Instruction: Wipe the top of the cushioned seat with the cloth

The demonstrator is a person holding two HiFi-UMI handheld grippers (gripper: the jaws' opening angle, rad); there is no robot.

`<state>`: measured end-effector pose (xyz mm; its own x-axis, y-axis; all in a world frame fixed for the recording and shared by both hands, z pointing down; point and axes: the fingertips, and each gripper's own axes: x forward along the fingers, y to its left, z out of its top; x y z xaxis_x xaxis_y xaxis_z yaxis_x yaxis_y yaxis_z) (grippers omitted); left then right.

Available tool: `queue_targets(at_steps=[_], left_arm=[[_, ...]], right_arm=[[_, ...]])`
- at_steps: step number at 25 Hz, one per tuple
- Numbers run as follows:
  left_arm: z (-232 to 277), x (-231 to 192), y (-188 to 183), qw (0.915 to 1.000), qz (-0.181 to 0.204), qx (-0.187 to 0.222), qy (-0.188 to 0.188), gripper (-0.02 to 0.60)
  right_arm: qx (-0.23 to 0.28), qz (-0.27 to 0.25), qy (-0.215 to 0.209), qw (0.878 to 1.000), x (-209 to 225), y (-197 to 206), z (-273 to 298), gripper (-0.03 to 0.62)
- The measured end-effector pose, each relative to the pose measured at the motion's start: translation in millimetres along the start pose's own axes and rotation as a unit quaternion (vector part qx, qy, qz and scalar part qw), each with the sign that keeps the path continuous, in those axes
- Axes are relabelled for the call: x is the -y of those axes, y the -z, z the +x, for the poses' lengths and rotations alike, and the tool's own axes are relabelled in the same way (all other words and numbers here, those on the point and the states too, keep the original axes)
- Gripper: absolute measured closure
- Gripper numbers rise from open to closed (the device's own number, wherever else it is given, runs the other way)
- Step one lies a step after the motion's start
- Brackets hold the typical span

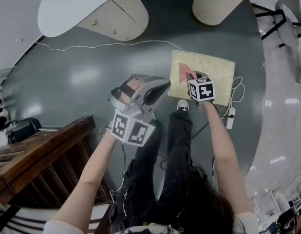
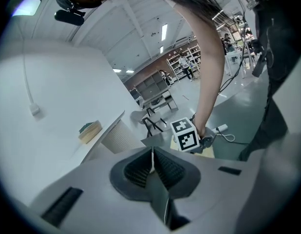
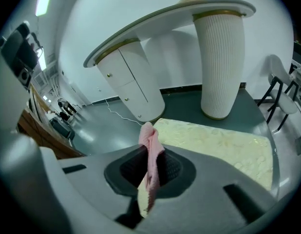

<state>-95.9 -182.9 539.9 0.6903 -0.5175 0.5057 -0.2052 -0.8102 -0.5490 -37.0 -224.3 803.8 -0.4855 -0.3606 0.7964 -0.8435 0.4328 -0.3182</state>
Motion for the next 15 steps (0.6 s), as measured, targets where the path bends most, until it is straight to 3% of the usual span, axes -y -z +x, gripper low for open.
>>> queue_targets(at_steps=[8, 15], left_arm=[[-12.7, 1.6, 15.9, 0.9999, -0.015, -0.007, -0.002, 0.569], [-9.1, 3.6, 12.7, 0.9998, -0.017, 0.002, 0.006, 0.569]], right_arm=[[-0.03, -0.002, -0.02, 0.999, -38.6, 7.8, 36.9, 0.583], [-0.05, 0.013, 0.034, 0.998, 2.3, 29.2, 29.7, 0.583]])
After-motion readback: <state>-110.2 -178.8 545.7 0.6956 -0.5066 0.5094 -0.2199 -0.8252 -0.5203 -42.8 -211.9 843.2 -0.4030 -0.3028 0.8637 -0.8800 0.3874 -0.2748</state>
